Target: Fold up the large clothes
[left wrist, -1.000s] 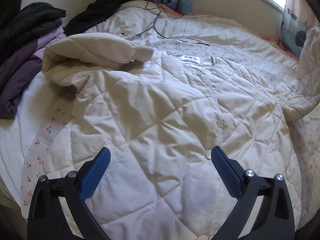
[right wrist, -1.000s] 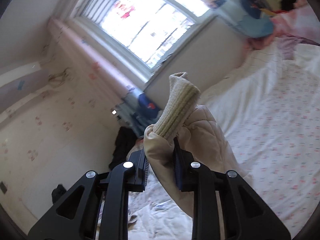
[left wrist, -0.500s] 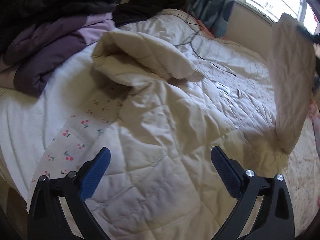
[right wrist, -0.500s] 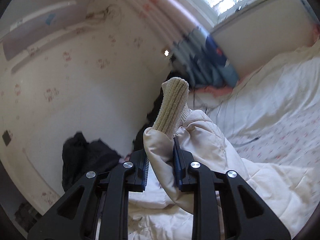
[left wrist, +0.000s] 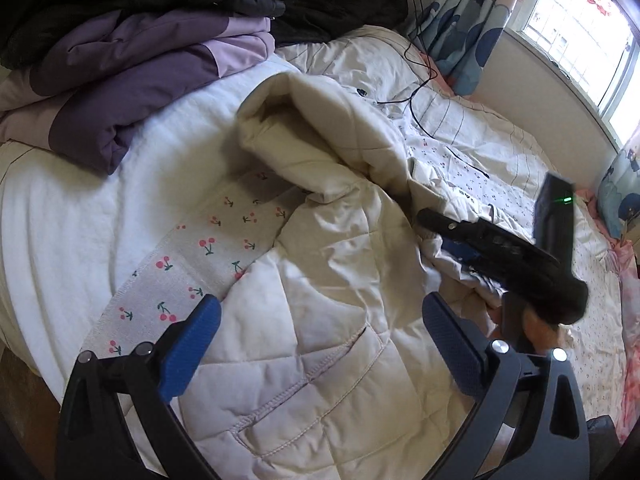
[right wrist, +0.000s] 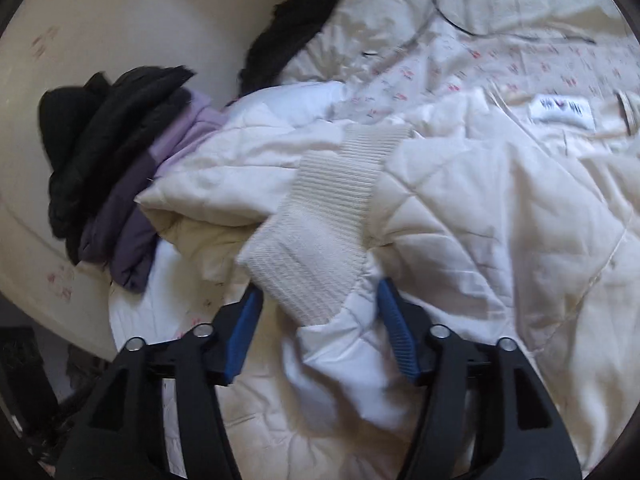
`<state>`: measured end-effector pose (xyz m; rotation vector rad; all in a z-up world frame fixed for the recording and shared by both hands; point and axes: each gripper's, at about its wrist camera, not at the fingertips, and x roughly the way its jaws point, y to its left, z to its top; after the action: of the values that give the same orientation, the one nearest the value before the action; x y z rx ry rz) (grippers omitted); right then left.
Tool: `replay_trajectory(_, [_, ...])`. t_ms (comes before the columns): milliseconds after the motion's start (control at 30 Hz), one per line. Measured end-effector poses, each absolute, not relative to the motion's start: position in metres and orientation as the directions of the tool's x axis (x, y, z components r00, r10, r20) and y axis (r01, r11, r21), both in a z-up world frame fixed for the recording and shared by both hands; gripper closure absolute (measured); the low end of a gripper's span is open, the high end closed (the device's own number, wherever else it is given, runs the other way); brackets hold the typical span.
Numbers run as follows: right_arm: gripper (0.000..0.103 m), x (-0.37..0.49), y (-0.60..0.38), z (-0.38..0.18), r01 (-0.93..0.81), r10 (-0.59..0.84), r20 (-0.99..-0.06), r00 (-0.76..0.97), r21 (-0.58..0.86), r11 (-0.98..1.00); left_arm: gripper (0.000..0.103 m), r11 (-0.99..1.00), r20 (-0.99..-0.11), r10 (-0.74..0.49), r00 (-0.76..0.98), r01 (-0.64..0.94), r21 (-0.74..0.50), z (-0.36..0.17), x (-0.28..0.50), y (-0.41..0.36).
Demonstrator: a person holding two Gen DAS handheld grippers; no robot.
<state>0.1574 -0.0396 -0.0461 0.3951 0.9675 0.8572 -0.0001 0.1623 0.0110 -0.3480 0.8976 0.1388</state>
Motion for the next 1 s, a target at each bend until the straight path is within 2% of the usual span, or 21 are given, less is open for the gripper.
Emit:
replay_trajectory(67, [0.032,0.149,-0.051,-0.026,-0.490,0.806,-0.495,0.324,0.641,0.591,0.006,0.933,-0.784,-0.033,0.620,-0.261,-0.246,0.011,0.001,0.162])
replay_trajectory(133, [0.014,0.142,-0.070,-0.009,-0.504,0.815,-0.421,0.398,0.642,0.578,0.006,0.934,-0.784,-0.038,0.619,-0.257,-0.249,0.011,0.002,0.159])
replay_trajectory(200, [0.010,0.141,-0.091,0.002,-0.478,0.792,-0.377,0.480,0.645,0.596,0.006,0.937,-0.786,-0.039,0.617,-0.251,-0.244,0.010,0.004,0.157])
replay_trajectory(233, [0.009,0.145,-0.097,-0.003,-0.447,0.775,-0.387,0.499,0.652,0.613,0.006,0.938,-0.786,-0.039,0.616,-0.248,-0.241,0.010,0.004,0.154])
replay_trajectory(267, [0.009,0.153,-0.098,-0.018,-0.395,0.750,-0.447,0.488,0.653,0.646,0.006,0.940,-0.787,-0.039,0.615,-0.245,-0.237,0.010,0.005,0.153])
replay_trajectory(333, [0.009,0.170,-0.082,-0.059,-0.305,0.707,-0.613,0.354,0.639,0.706,0.006,0.946,-0.788,-0.032,0.615,-0.236,-0.222,0.009,0.005,0.149])
replay_trajectory(367, [0.010,0.172,-0.074,-0.073,-0.302,0.674,-0.673,0.303,0.603,0.738,0.006,0.951,-0.787,-0.026,0.616,-0.227,-0.209,0.010,0.006,0.147])
replay_trajectory(400, [0.010,0.168,-0.072,-0.073,-0.338,0.651,-0.691,0.315,0.559,0.757,0.006,0.957,-0.784,-0.016,0.621,-0.218,-0.192,0.011,0.006,0.145])
replay_trajectory(600, [0.010,0.120,-0.097,-0.032,-0.422,0.647,-0.636,0.421,0.493,0.760,0.006,0.988,-0.719,0.148,0.679,-0.141,0.069,0.019,0.006,0.131])
replay_trajectory(700, [0.009,0.070,-0.150,-0.019,-0.400,0.698,-0.547,0.462,0.574,0.715,0.006,0.978,-0.676,0.172,0.717,-0.040,0.207,0.024,0.022,0.123])
replay_trajectory(800, [0.009,0.039,-0.190,-0.021,-0.377,0.702,-0.516,0.490,0.601,0.705,0.006,0.925,-0.655,0.196,0.730,0.085,0.370,0.032,0.057,0.111])
replay_trajectory(1000, [0.009,0.034,-0.242,-0.058,-0.216,0.757,-0.433,0.489,0.781,0.586,0.006,0.661,-0.694,0.346,0.632,0.361,0.658,0.002,0.138,0.078])
